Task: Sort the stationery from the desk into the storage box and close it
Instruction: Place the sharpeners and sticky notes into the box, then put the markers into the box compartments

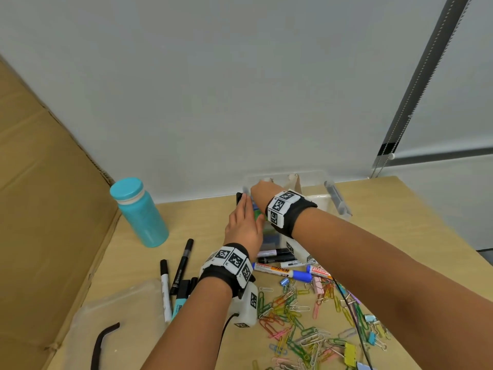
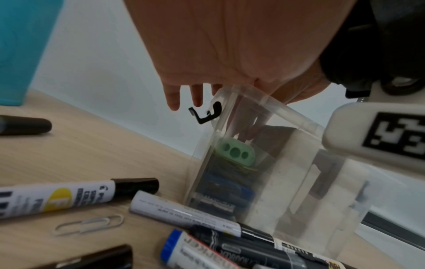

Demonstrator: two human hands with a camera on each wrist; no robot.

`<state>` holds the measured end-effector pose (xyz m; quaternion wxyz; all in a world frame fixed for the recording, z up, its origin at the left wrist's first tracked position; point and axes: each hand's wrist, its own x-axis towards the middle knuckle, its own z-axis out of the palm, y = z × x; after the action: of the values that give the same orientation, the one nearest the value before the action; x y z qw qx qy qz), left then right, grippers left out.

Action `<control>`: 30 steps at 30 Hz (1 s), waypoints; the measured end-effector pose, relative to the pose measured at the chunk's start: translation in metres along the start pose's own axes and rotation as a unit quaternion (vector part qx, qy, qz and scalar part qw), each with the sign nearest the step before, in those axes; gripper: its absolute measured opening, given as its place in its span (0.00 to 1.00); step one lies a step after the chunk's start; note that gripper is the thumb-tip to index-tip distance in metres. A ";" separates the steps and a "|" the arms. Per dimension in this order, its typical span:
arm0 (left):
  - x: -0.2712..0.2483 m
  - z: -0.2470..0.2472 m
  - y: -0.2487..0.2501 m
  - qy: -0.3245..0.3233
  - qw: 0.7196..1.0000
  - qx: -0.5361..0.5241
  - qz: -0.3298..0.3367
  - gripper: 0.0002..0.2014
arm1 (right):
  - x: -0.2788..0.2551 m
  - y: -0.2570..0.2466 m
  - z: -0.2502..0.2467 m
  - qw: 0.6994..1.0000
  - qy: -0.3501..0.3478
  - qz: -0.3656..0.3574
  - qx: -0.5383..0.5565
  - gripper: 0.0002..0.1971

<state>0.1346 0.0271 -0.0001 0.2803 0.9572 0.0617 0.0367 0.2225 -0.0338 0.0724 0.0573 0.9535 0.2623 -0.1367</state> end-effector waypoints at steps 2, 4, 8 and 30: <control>0.000 0.001 0.000 0.000 1.000 0.002 -0.002 0.29 | -0.004 0.002 0.002 1.000 0.002 0.002 -0.004 0.14; 0.002 0.001 0.000 -0.002 1.000 0.002 -0.003 0.30 | -0.009 0.005 0.003 1.000 0.023 0.003 0.000 0.14; 0.003 0.000 0.000 -0.012 1.000 0.009 -0.008 0.30 | -0.026 0.011 0.004 0.996 0.061 -0.007 0.058 0.14; -0.059 0.035 0.031 -0.216 0.966 0.125 0.072 0.16 | -0.164 0.121 0.131 0.987 0.100 0.088 0.092 0.08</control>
<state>0.0828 -0.0256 -0.0149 0.1616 0.9718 -0.0655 -0.1588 0.1196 -0.2400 -0.0005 -0.0454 0.9830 0.1682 -0.0585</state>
